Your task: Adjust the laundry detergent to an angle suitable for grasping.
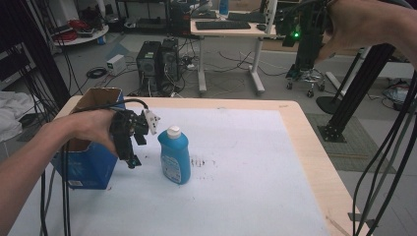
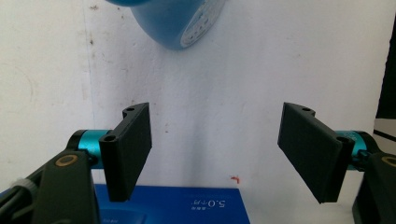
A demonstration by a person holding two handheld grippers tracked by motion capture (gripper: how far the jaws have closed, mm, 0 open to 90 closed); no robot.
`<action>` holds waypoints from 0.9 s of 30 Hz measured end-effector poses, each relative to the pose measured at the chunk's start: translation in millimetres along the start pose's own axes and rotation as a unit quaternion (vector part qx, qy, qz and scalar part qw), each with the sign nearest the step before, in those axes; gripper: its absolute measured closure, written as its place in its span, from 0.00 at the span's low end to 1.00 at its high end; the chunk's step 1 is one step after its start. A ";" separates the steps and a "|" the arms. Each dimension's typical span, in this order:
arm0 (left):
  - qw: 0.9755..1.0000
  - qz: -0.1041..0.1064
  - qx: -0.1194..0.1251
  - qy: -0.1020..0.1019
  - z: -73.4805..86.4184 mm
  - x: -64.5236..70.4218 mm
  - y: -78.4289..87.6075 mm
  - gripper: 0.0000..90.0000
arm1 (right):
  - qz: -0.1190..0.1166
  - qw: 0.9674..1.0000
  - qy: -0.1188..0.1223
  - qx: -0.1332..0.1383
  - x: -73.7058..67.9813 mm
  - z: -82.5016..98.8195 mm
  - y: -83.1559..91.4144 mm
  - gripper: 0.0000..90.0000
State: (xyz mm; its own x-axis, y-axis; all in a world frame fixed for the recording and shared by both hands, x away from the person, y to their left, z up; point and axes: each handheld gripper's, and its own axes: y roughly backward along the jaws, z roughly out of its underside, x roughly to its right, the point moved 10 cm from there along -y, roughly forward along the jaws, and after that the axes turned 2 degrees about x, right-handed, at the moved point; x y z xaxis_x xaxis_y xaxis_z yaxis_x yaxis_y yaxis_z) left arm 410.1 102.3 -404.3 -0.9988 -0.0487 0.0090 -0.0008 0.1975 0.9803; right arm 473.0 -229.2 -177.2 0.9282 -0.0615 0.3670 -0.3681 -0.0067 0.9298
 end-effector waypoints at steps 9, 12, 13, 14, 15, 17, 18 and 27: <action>1.000 0.000 0.000 -0.001 0.8 0.6 0.5 0.29 | -0.002 1.000 -0.011 0.016 -4.3 -0.3 -10.1 0.07; 1.000 0.001 -0.001 -0.001 0.4 0.5 0.1 0.29 | -0.006 1.000 -0.013 0.021 -9.6 -1.8 -14.3 0.07; 1.000 0.001 -0.001 -0.001 0.1 0.6 -0.2 0.29 | -0.007 1.000 -0.012 0.024 -11.6 -3.0 -16.0 0.07; 1.000 0.000 -0.001 -0.002 -0.3 0.4 -0.4 0.29 | -0.008 1.000 -0.014 0.024 -13.9 -4.2 -17.6 0.07; 1.000 0.001 -0.001 -0.002 -0.7 0.7 -0.6 0.29 | -0.010 1.000 -0.011 0.025 -18.3 -6.6 -21.3 0.07; 1.000 0.002 -0.001 -0.002 -1.1 1.1 -0.6 0.29 | -0.010 1.000 -0.011 0.026 -20.9 -8.4 -23.4 0.07; 1.000 0.002 -0.001 -0.003 -1.1 1.2 -0.5 0.29 | -0.012 1.000 -0.009 0.026 -23.4 -9.9 -25.5 0.07; 1.000 0.000 -0.001 0.001 3.0 2.3 -0.1 0.29 | -0.024 0.999 -0.004 0.032 -43.2 -21.7 -45.3 0.07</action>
State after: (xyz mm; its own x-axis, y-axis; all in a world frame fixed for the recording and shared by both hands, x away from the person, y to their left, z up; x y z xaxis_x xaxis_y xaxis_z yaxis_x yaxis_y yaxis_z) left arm 407.7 105.1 -405.0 -0.9987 -0.0502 0.0096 -0.0004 0.1961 0.9806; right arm 450.8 -204.6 -234.6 0.9447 -0.0671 0.3210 -0.3256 -0.0738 0.9426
